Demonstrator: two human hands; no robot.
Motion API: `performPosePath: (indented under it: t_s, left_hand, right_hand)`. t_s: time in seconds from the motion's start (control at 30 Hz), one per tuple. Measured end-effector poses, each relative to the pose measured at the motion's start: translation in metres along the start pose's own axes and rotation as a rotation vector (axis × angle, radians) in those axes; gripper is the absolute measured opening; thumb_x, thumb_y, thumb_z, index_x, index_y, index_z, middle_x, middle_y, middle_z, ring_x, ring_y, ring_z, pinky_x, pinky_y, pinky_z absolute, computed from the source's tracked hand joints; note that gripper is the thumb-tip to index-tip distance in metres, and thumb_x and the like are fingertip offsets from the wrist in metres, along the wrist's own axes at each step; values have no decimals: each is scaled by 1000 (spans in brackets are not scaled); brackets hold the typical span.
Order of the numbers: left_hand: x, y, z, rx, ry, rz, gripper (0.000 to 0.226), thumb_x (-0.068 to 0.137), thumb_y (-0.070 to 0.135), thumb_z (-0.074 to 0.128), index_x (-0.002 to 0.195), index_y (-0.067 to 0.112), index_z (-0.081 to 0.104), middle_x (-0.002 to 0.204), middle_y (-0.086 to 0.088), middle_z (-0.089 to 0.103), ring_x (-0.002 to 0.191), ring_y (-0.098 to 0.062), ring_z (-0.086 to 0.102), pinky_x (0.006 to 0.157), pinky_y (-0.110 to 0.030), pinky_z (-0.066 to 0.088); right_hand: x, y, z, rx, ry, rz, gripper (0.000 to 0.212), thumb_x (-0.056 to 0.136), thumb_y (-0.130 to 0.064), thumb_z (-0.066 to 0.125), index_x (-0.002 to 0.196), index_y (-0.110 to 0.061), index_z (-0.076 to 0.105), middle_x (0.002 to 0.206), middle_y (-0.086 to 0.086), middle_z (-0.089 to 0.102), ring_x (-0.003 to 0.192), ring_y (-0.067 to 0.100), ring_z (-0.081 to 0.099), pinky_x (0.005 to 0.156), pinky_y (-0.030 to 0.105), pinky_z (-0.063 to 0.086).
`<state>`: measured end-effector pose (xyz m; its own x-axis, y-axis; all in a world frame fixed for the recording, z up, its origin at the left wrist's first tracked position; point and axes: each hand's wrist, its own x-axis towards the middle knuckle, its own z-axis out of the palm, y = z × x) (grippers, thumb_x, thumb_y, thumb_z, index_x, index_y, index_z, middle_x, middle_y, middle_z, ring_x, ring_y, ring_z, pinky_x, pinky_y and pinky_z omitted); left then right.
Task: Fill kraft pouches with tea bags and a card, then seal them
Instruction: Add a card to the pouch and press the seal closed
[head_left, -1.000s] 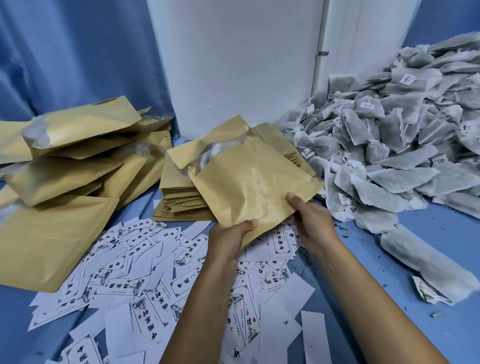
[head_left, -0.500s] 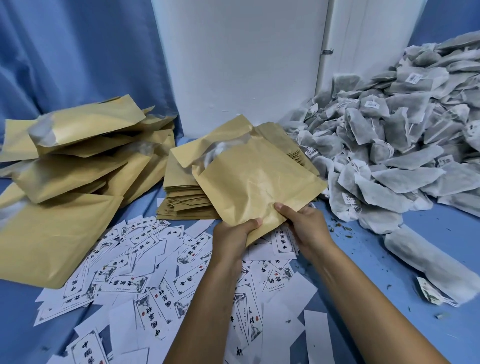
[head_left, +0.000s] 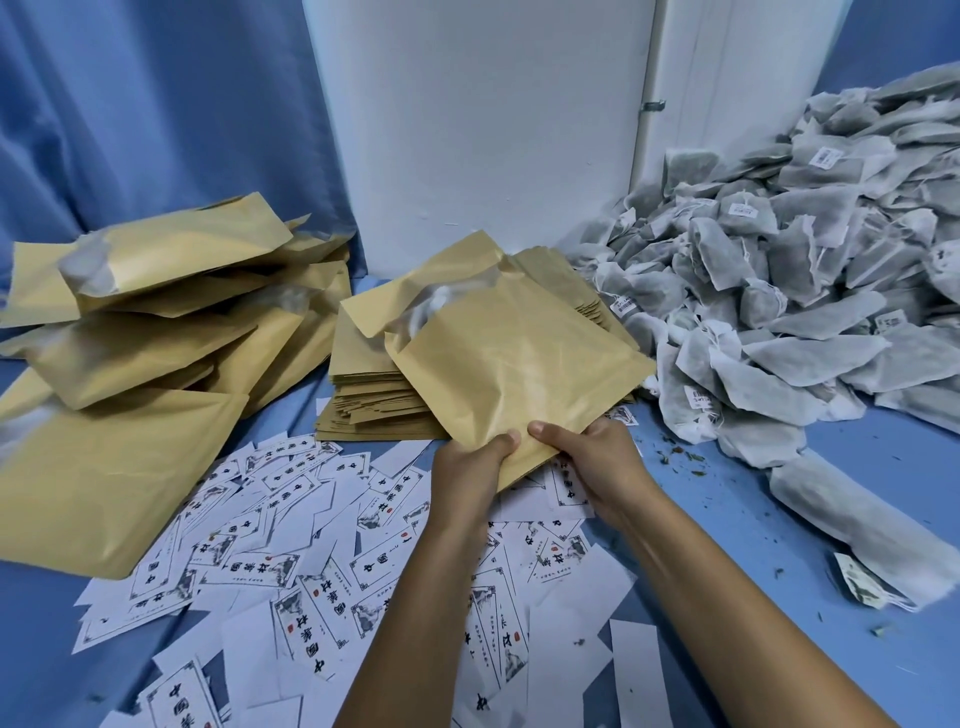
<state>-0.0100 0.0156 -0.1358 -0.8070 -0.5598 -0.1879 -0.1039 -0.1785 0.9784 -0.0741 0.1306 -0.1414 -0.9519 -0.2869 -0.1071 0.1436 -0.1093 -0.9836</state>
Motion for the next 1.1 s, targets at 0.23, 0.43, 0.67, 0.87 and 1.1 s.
performPosePath:
  t_s: [0.23, 0.43, 0.67, 0.87, 1.1]
  left_hand:
    - [5, 1, 1, 270, 94, 114, 30, 92, 39, 56, 72, 18, 62, 73, 0, 66, 75, -21, 62, 61, -27, 42]
    - [4, 1, 3, 365, 133, 154, 41, 93, 41, 54, 79, 4, 66, 77, -12, 68, 78, -30, 63, 68, -34, 46]
    - [4, 0, 2, 371, 133, 187, 47, 93, 41, 54, 77, -2, 65, 75, -16, 67, 76, -32, 61, 64, -33, 44]
    - [10, 0, -1, 397, 128, 153, 40, 91, 44, 56, 61, 17, 58, 61, 4, 60, 59, -12, 56, 51, -22, 37]
    - [12, 1, -7, 398, 147, 151, 35, 90, 43, 59, 63, 22, 55, 64, 8, 58, 58, -6, 54, 49, -21, 36]
  right_hand:
    - [-3, 3, 3, 98, -193, -11, 6, 79, 1, 71, 78, -2, 66, 66, 2, 71, 56, 9, 67, 50, 14, 48]
    - [-5, 4, 6, 112, -208, -4, 8, 80, 1, 70, 76, 3, 63, 61, 5, 69, 52, 12, 62, 54, 16, 48]
    - [-6, 10, 13, 141, -263, 1, 18, 75, 4, 73, 93, 0, 70, 94, 15, 73, 85, 22, 71, 69, 22, 54]
    - [1, 4, 6, 255, -152, 8, 26, 83, 2, 65, 108, 6, 63, 102, 17, 71, 91, 26, 70, 76, 27, 58]
    - [7, 3, 1, 314, -79, 31, 17, 83, 3, 65, 99, 4, 63, 92, 14, 73, 79, 21, 72, 65, 25, 57]
